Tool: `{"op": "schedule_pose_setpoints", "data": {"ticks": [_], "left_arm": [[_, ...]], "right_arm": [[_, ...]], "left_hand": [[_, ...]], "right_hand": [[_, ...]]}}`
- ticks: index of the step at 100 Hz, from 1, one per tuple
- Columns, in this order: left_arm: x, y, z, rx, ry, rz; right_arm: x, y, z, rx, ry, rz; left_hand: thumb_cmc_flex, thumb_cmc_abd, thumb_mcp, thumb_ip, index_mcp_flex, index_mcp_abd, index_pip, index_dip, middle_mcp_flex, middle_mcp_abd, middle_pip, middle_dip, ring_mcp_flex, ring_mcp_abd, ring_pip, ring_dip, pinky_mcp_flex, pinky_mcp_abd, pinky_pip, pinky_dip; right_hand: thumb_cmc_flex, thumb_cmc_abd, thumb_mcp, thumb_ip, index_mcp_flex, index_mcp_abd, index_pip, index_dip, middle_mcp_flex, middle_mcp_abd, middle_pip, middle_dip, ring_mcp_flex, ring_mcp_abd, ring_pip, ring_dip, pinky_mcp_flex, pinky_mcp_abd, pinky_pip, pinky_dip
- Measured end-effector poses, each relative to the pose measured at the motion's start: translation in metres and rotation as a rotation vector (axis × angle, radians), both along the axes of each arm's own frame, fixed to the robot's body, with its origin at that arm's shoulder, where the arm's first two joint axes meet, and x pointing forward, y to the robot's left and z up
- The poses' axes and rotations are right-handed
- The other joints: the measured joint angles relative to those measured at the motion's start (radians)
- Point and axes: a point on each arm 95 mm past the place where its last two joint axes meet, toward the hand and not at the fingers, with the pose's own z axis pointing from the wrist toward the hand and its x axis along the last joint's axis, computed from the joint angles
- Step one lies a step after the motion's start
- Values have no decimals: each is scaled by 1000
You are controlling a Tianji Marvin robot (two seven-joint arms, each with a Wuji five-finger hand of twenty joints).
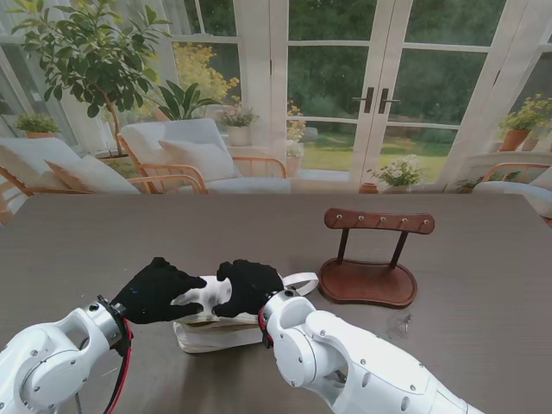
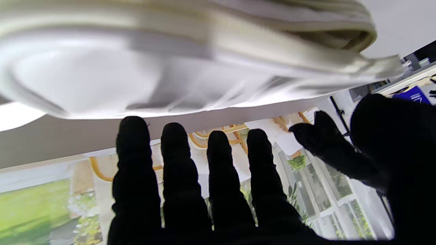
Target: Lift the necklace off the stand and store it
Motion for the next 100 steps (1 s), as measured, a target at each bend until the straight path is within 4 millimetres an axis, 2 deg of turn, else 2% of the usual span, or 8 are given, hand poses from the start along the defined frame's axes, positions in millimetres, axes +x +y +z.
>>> {"op": "schedule_pose_setpoints", "data": {"ticks": [18, 34, 55, 65, 73, 84, 87, 100], "left_arm": [[0, 23, -4, 5, -15, 103], [6, 43, -15, -11, 26, 242], [20, 58, -35, 74, 102, 278], [30, 60, -38, 124, 111, 278], [37, 62, -38, 178, 108, 277], [43, 64, -38, 202, 120, 280], [44, 64, -39, 208, 127, 280], [51, 65, -43, 240, 149, 274]], "right_arm": [[1, 5, -9, -37, 5, 40], [4, 5, -14, -61, 12, 50], [9, 6, -15, -91, 15, 62], [13, 5, -16, -97, 13, 56], [15, 4, -16, -96, 12, 51], [18, 3, -17, -86, 14, 44], [18, 3, -17, -83, 14, 42], [22, 1, -17, -65, 14, 35]], "left_hand": [[0, 0, 0, 0, 0, 0, 0, 0, 0, 4, -2, -1, 0, 10, 0, 0, 0, 0, 0, 0], [4, 0, 2, 0, -14, 18, -32, -22, -12, 35, -36, -21, -30, 27, -12, -1, -24, 0, -2, 0], [31, 0, 20, 0, -127, 21, -103, -93, -54, 42, -89, -61, -52, 27, -36, -2, -36, 0, -24, 0], [30, 0, 54, 0, -191, 21, -143, -153, -71, 42, -113, -81, -57, 26, -37, -3, -47, 0, -38, 1], [29, -29, 76, 0, -236, 23, -162, -184, -66, 42, -108, -81, -73, 23, -47, -3, -49, 0, -42, 1], [18, -44, 128, 0, -260, 23, -168, -226, -79, 41, -112, -81, -75, 15, -49, -10, -50, -1, -59, 1], [16, -68, 128, 0, -264, 5, -169, -230, -99, 37, -123, -82, -75, 14, -49, -11, -51, -2, -59, 1], [-4, -91, 129, 0, -316, -49, -172, -239, -132, 31, -119, -86, -84, -2, -53, -11, -61, -24, -60, 1]], "right_hand": [[0, 0, 0, 0, -17, -10, -13, 0, 0, 0, 0, 0, 0, -5, 0, -7, -10, 0, -9, 31], [5, 0, 0, 0, -79, -13, -41, -8, 0, -1, 0, 0, -17, -8, -7, -9, -43, 0, -9, 36], [30, -34, -1, -7, -115, -22, -59, -16, 0, -12, 0, 0, -18, -21, -3, -9, -44, 0, -9, 37], [24, -35, -2, -15, -124, -28, -61, -27, 2, -12, 0, 0, -7, -39, -2, -2, -41, 0, -9, 37], [37, -35, -2, -15, -114, -40, -53, -28, 20, -14, 15, 0, 10, -50, -2, -1, -30, 0, -9, 48], [54, -35, -2, -15, -89, -51, -33, -28, 57, -19, 21, 0, 25, -59, 11, 8, -27, -1, 13, 50], [61, -36, -2, -16, -73, -53, -19, -28, 77, -21, 18, 0, 31, -61, 14, 12, -25, -2, 31, 54], [64, -38, -2, -16, 5, -73, 12, -35, 138, -23, 36, 0, 71, -75, 23, 22, -25, -13, 113, 72]]}}
